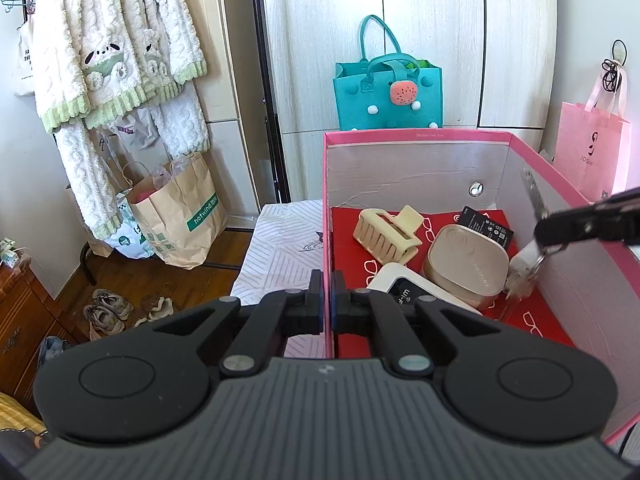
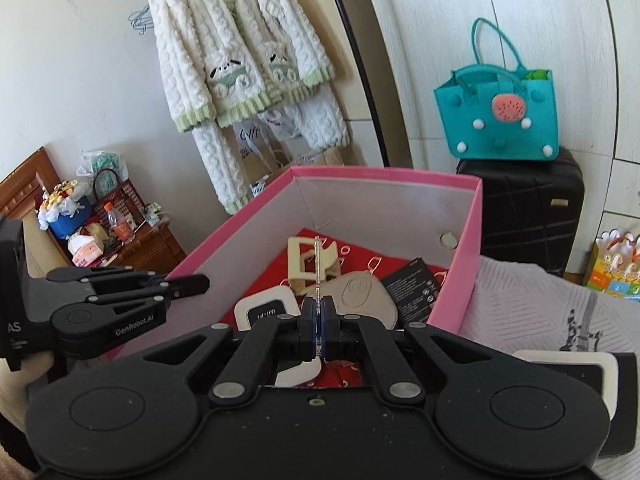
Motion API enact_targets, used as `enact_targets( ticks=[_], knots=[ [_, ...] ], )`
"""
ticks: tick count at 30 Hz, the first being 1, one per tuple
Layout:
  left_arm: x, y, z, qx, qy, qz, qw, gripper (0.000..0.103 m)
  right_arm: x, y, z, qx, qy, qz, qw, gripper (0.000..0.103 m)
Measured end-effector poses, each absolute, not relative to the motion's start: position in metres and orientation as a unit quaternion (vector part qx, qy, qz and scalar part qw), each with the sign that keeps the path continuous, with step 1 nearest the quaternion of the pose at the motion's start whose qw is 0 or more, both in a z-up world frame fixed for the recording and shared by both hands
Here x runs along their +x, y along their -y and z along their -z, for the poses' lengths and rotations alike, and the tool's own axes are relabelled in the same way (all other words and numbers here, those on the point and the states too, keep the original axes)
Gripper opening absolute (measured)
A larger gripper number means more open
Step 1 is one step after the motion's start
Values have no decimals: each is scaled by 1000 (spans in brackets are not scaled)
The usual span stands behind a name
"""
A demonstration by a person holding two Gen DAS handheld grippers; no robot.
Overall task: Organize rigid objects
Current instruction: 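Drop the keys into the pink box and open the right tool, then grasp the purple star keychain with the right tool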
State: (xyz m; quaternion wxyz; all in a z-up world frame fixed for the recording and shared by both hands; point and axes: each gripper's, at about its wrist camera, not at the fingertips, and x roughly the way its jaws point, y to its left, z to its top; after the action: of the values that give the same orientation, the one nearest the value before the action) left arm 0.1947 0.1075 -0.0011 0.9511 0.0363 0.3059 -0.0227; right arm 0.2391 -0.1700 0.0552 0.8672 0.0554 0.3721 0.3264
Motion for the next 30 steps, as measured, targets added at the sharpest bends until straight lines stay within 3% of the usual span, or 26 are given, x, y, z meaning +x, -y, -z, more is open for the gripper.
enact_targets(
  ticks=[8, 13, 18, 30],
  knots=[
    [195, -107, 1, 36, -306, 23, 951, 3, 231, 179, -63, 84, -374, -346, 856, 11],
    [195, -107, 1, 36, -305, 22, 951, 3, 212, 196, -78, 82, -338, -325, 879, 28],
    [195, -107, 1, 36, -306, 22, 951, 3, 197, 224, -82, 78, -316, -280, 903, 32],
    [194, -108, 2, 33, -305, 19, 952, 3, 166, 270, -22, 77, -379, -204, 899, 50]
  ],
)
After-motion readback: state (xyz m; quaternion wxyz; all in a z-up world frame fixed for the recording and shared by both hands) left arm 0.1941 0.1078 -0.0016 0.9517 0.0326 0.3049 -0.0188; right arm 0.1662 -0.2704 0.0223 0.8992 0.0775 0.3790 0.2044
